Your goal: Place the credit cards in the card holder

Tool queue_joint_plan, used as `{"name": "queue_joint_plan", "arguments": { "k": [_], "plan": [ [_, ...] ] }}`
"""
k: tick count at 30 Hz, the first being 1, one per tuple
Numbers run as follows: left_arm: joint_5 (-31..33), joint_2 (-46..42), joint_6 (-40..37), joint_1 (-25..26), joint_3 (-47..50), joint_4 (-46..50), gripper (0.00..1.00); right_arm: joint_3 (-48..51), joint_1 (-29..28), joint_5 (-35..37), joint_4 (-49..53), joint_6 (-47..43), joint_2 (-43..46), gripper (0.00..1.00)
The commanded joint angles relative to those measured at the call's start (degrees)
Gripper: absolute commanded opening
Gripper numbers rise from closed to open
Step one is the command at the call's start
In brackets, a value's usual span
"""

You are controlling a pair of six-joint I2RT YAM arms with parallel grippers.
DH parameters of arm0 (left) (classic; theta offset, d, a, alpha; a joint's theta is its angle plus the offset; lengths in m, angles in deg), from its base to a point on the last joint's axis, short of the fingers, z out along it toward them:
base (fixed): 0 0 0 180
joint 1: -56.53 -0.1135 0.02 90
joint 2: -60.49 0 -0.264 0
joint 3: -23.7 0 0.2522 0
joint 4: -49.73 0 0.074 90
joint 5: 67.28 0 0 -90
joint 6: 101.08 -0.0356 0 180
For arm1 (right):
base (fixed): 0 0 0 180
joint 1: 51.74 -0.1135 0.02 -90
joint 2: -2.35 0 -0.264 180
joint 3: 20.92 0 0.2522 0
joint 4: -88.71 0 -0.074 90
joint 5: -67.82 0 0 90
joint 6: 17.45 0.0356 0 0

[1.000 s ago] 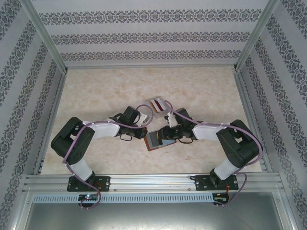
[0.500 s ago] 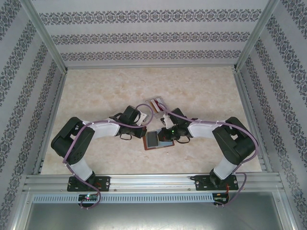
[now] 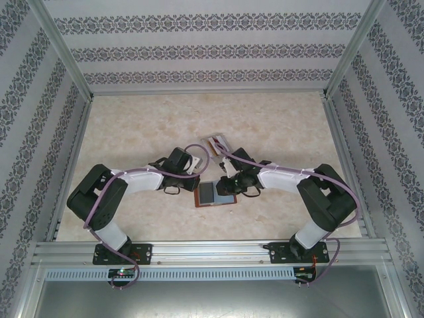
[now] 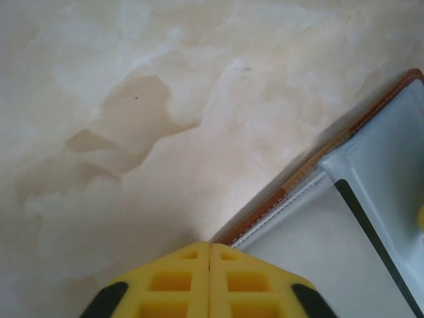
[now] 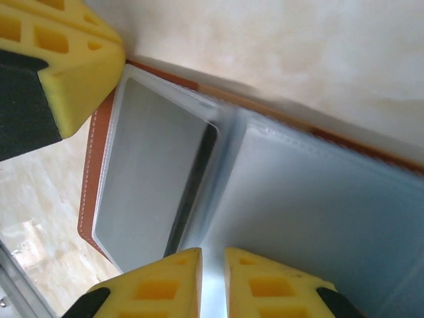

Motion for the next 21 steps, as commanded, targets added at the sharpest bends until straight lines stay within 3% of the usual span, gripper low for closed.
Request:
{"name": "queue_joint_plan", "arguments": {
  "k": [1, 5, 14, 21],
  "plan": [
    [2.90, -1.23, 2.37, -1.49, 1.40, 3.53, 0.00, -1.52, -0.49, 2.43, 2.71, -0.21, -0.06, 0.20],
    [1.45, -2.81, 2.58, -2.34, 1.77, 4.49, 0.00, -2.13, -1.24, 2.64, 1.49, 1.01, -2.10, 0.20],
    [-1.97, 1.27, 2.97, -2.41, -0.06, 4.71, 0.00, -7.82, -3.84, 4.72, 3.95, 0.07, -5.77, 0.38],
    [-1.42, 0.42, 4.36, -2.54, 1.19, 2.85, 0.00, -11.80, -6.54, 11.25, 8.79, -1.08, -9.66, 0.41]
  ]
}}
